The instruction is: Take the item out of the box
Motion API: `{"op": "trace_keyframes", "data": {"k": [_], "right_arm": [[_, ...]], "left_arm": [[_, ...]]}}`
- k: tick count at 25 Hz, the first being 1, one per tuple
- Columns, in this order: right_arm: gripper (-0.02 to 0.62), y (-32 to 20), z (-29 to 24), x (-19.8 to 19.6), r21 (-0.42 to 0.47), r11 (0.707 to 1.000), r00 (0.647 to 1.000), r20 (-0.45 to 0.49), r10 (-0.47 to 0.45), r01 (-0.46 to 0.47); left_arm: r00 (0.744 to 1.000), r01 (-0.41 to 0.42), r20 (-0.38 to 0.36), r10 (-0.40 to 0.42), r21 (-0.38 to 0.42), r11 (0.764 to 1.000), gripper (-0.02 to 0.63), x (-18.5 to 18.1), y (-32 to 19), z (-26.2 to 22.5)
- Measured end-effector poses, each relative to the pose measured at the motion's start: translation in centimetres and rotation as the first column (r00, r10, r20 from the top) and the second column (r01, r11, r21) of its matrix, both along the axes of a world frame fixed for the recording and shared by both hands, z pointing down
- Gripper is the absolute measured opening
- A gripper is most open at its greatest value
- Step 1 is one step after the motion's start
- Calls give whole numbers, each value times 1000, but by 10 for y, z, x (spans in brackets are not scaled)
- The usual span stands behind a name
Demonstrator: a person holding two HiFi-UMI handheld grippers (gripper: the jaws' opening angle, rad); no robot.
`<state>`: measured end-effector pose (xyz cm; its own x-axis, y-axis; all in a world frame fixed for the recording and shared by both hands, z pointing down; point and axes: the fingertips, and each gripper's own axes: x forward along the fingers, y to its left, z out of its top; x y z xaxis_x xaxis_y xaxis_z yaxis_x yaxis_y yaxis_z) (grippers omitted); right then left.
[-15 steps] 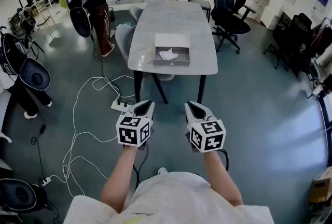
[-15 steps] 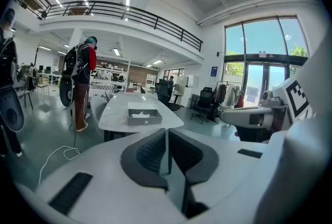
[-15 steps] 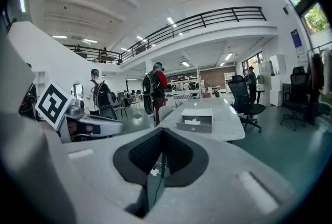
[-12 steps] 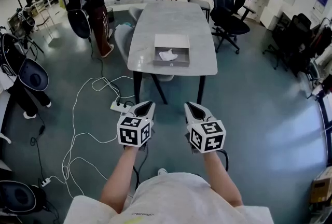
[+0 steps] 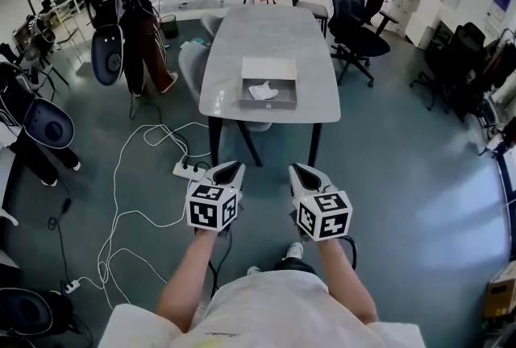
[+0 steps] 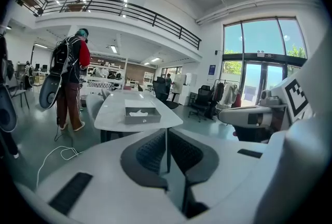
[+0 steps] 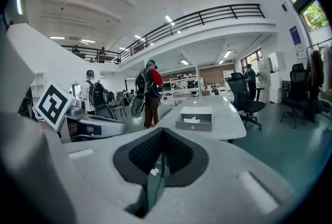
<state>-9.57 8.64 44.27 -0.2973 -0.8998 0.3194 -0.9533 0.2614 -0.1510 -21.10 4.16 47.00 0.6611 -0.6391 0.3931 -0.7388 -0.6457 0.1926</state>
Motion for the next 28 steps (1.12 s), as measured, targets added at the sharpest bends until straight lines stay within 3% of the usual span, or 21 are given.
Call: {"op": "trace_keyframes", "data": {"k": [14,28], "right_arm": [[5,-74,14,35,-5,999,999,33,-40,40],[5,-178,24,121,-45,993,993,47,-109,111]], "left_arm": [[999,34,37,-33,-15,999,25,33,-68,13],[994,95,64,-91,-57,994,25,120,-166,21]]}}
